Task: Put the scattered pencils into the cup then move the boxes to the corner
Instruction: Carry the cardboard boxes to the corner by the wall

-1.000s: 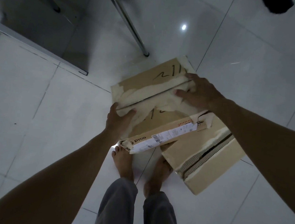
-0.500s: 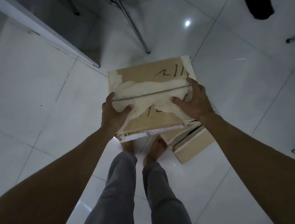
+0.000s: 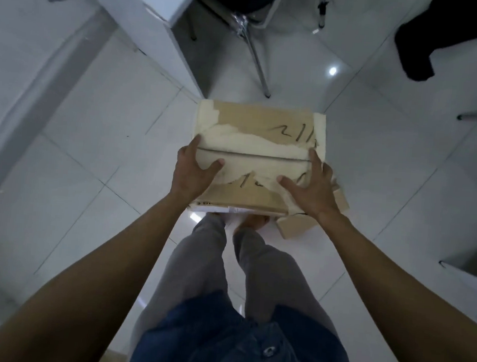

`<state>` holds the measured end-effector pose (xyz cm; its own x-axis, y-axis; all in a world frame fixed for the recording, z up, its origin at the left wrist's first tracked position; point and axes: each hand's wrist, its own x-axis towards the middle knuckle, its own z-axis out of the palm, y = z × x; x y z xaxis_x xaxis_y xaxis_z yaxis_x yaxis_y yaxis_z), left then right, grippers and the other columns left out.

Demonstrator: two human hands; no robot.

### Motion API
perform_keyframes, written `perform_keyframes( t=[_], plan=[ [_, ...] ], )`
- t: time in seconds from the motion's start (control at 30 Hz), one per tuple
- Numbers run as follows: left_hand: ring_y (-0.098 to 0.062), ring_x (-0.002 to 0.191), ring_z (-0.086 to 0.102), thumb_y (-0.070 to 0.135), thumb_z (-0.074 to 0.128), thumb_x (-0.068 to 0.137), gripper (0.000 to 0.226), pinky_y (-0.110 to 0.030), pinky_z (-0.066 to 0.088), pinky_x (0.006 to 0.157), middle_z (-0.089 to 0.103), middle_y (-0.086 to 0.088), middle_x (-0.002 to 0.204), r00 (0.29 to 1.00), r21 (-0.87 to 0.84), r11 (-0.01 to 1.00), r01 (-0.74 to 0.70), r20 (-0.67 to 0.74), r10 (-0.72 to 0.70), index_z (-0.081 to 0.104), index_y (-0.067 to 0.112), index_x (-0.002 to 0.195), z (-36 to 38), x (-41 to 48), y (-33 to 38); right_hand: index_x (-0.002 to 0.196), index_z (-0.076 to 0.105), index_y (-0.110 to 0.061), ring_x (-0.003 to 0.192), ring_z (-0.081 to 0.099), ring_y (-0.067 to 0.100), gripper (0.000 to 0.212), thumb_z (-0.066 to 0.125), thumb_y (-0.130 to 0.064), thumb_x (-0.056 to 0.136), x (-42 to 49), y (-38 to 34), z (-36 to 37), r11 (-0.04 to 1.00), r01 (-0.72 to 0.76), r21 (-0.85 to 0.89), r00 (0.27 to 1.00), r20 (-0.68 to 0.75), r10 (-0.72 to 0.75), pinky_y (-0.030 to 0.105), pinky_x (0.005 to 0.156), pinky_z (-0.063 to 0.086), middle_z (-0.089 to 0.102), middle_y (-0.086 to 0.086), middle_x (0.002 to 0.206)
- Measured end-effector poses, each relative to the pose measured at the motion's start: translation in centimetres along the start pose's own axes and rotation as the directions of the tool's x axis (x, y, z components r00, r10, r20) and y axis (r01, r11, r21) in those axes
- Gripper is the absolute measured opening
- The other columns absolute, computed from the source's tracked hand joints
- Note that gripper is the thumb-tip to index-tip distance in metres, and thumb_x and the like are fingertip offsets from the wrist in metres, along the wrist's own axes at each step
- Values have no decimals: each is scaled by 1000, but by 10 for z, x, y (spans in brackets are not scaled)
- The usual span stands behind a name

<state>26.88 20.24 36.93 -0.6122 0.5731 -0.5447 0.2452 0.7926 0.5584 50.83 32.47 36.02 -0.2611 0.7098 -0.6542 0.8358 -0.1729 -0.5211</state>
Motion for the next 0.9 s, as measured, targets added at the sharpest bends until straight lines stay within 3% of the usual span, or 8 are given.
perform_keyframes(
  t=[0.23, 0.4, 0.67, 0.9],
  plan=[
    [-29, 128, 44, 54, 62, 83, 79, -37, 38, 101, 38, -10, 144, 996, -17, 999, 48, -75, -50, 28, 25, 148, -57, -61, 3, 151, 4, -41, 139, 33, 34, 110, 68, -71, 66, -49, -38, -8, 994, 70, -83, 996, 61, -65, 41, 107, 34, 5, 6, 158],
    [-29, 125, 46, 53, 63, 83, 79, -37, 41, 97, 39, -11, 142, 985, -62, 997, 40, -167, -50, 27, 24, 147, -91, -105, -14, 152, 8, -36, 135, 37, 33, 109, 70, -68, 67, -82, -70, 1, 975, 194, -107, 981, 50, -190, 40, 106, 35, 12, 4, 155],
    [-25, 125, 45, 54, 69, 77, 85, -30, 38, 92, 37, -6, 143, 947, -180, 982, -53, -321, -8, 27, 28, 146, -147, -192, -85, 150, 4, -42, 134, 39, 29, 113, 69, -72, 63, -173, -100, 52, 938, 323, -125, 946, 62, -318, 39, 106, 37, 11, -2, 152],
    [-26, 126, 44, 54, 70, 74, 87, -38, 40, 99, 38, -4, 144, 900, -239, 970, -41, -430, -68, 27, 29, 146, -204, -286, -167, 151, 6, -37, 134, 39, 31, 110, 71, -67, 68, -265, -131, 116, 871, 467, -154, 883, 138, -450, 41, 107, 36, 13, 4, 154]
  ],
)
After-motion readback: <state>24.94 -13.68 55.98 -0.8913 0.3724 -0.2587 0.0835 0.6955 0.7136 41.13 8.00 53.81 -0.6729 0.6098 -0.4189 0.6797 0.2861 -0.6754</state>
